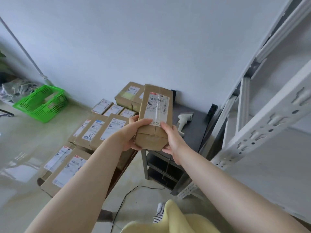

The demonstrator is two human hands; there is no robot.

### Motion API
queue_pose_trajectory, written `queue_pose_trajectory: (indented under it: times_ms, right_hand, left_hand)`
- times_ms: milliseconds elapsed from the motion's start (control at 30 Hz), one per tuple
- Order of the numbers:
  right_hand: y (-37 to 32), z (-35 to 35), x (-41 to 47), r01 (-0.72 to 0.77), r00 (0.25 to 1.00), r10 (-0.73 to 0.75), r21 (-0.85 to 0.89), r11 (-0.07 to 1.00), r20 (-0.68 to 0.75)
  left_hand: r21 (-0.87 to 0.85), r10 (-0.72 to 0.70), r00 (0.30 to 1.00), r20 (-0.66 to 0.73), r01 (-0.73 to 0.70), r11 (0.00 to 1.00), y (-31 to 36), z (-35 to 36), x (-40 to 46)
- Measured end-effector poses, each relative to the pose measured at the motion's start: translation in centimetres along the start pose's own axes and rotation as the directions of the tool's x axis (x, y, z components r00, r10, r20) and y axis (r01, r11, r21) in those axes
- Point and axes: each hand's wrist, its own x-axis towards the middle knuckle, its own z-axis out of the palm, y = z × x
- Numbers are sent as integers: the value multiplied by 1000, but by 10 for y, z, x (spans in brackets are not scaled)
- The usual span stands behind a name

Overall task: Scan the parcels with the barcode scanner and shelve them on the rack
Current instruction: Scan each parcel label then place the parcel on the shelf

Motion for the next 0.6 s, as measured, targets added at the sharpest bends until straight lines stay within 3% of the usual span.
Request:
queue_pose_trajectory:
  times_ms: [433, 533, 600]
  right_hand:
    - [-47, 20, 125, -1, 1000, 0, 66, 998, 16]
    - [-38, 3, 173, 80, 955, -75, 5, 997, -287]
    - [-26, -20, 200, -23, 835, -111, -236, 972, -540]
  left_hand:
    - [-12, 14, 994, -108, -16, 1000, 68, -41, 107]
    - [11, 20, 992, -128, -19, 1000, 78, -49, 130]
    - [7, 2, 993, -117, -1, 1000, 78, -56, 140]
